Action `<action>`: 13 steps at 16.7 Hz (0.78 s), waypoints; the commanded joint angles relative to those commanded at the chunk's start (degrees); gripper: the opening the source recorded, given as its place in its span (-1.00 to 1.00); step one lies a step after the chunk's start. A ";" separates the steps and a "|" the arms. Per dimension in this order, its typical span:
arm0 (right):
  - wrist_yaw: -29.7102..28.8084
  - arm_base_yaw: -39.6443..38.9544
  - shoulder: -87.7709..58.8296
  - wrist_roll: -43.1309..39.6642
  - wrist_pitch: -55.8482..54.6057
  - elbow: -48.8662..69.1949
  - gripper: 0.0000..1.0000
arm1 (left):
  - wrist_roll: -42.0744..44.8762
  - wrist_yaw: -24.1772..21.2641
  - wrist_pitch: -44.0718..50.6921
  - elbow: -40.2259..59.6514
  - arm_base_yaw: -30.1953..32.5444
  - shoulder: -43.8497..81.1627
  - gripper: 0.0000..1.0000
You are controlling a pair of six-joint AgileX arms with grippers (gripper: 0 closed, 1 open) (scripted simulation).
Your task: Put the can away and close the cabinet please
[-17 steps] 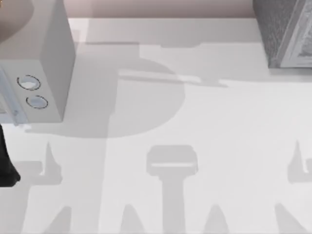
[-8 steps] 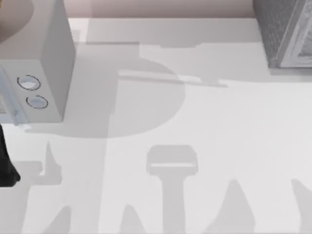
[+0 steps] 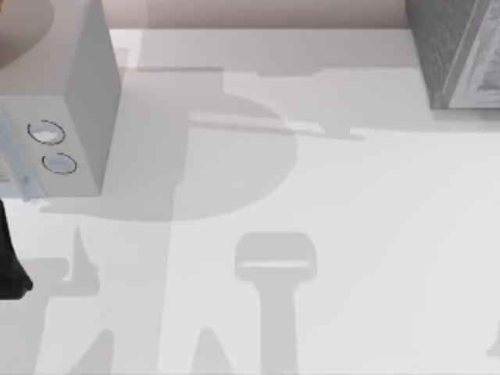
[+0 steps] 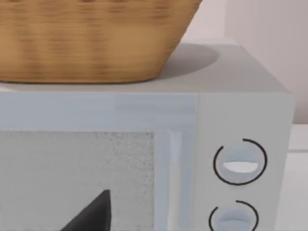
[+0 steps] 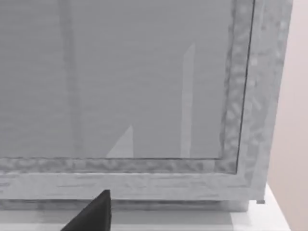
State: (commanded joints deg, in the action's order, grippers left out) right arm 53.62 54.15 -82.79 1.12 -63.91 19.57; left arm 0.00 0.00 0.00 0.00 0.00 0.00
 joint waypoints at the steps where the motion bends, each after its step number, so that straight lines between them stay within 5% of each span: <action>1: 1.68 1.72 -2.40 0.05 -1.92 0.55 1.00 | 0.00 0.00 0.00 0.00 0.00 0.00 1.00; 13: 4.94 4.50 -5.45 0.18 1.42 7.17 1.00 | 0.00 0.00 0.00 0.00 0.00 0.00 1.00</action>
State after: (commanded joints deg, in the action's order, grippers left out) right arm 58.57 58.65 -88.24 1.30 -62.49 26.74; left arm 0.00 0.00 0.00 0.00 0.00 0.00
